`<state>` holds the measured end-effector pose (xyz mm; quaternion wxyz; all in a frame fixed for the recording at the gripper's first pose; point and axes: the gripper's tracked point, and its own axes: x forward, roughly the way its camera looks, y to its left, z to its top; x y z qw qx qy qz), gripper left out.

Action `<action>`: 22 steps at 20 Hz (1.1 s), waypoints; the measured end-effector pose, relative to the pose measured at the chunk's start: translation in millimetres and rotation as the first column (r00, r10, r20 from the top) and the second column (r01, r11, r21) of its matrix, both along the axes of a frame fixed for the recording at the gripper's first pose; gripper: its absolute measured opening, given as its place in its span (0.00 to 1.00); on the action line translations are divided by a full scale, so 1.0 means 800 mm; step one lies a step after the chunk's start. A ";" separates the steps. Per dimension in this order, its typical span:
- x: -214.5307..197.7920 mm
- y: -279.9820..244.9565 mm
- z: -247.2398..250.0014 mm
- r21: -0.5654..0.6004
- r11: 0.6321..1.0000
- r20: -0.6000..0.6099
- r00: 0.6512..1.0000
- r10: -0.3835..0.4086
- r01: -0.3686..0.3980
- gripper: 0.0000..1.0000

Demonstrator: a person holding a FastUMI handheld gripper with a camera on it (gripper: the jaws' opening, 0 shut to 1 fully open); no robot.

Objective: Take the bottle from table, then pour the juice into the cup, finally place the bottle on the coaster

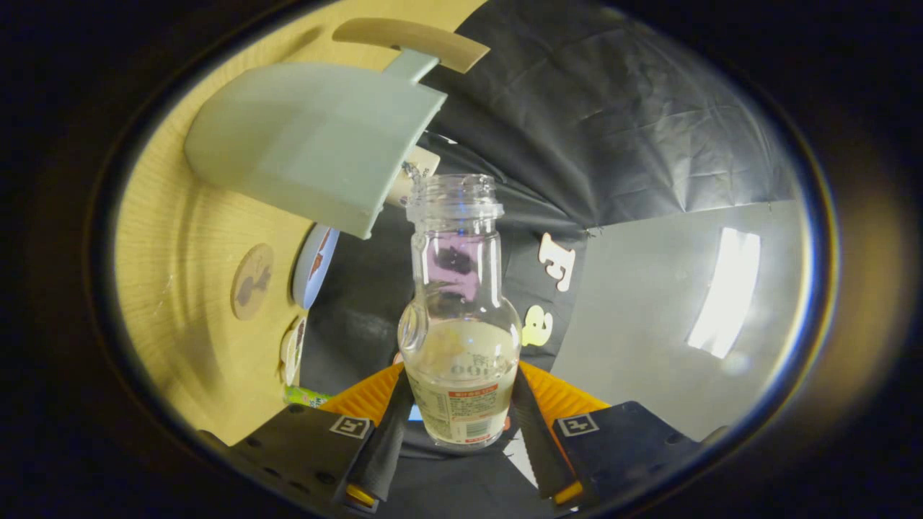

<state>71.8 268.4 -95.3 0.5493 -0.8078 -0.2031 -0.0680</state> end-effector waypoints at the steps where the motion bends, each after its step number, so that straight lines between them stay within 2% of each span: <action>1: -0.001 -0.002 -0.001 -0.009 1.000 0.003 1.000 0.003 -0.003 0.78; 11: -0.002 -0.006 -0.012 0.019 1.000 -0.018 1.000 0.007 -0.007 0.78; 16: -0.002 -0.011 -0.033 0.077 0.997 -0.095 0.995 0.002 0.005 0.78; 22: -0.001 -0.031 -0.048 0.198 0.979 -0.188 0.982 -0.016 0.054 0.78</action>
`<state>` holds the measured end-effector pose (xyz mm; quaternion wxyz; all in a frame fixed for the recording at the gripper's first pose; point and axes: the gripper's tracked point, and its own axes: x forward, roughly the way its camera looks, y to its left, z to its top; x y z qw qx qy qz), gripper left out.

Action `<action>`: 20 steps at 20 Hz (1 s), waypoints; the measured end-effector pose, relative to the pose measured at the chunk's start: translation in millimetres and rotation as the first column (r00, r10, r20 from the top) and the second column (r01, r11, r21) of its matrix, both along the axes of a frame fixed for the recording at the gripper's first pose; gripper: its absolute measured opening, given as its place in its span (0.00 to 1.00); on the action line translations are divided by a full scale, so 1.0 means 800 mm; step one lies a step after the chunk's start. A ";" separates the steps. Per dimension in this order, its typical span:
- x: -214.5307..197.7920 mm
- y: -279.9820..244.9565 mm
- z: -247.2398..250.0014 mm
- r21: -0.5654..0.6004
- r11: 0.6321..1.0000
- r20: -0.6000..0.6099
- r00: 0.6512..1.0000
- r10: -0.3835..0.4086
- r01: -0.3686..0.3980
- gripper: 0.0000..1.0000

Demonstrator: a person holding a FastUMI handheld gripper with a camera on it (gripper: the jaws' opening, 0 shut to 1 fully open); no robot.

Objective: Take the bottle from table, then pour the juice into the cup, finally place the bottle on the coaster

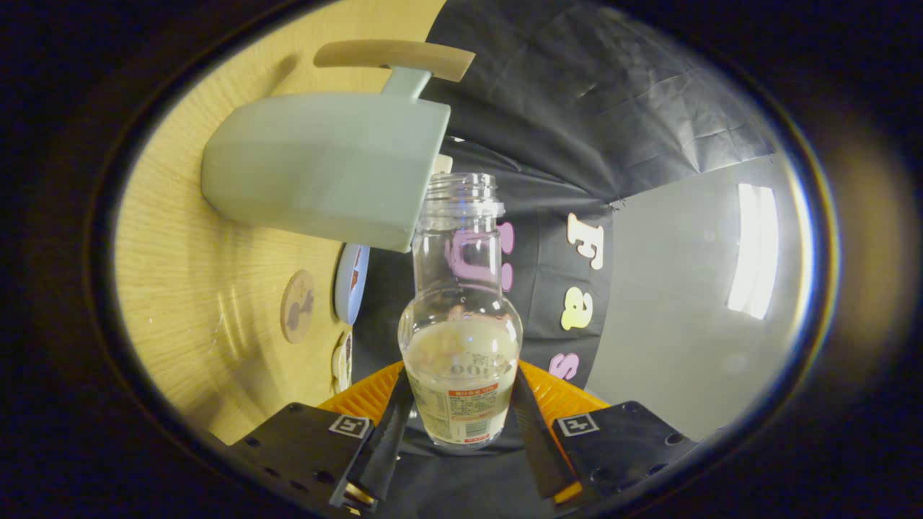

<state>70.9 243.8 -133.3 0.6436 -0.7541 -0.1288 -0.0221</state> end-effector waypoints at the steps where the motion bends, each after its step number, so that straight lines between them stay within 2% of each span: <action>1: 0.004 -0.006 -0.005 0.039 0.999 -0.030 1.000 -0.007 0.008 0.78; 5: 0.005 -0.024 -0.034 0.245 0.967 -0.184 0.982 -0.030 0.075 0.79; 8: -0.002 -0.027 -0.056 0.412 0.899 -0.320 0.947 -0.008 0.147 0.79; 9: -0.002 -0.029 -0.063 0.479 0.860 -0.365 0.931 0.013 0.176 0.79; 11: -0.008 -0.025 -0.068 0.609 0.758 -0.431 0.900 0.069 0.234 0.79; 14: -0.009 -0.027 -0.058 0.767 0.568 -0.468 0.865 0.178 0.298 0.79; 16: 0.001 -0.024 -0.040 0.838 0.457 -0.444 0.859 0.254 0.298 0.79; 20: 0.023 -0.038 -0.010 0.904 0.332 -0.369 0.883 0.288 0.269 0.79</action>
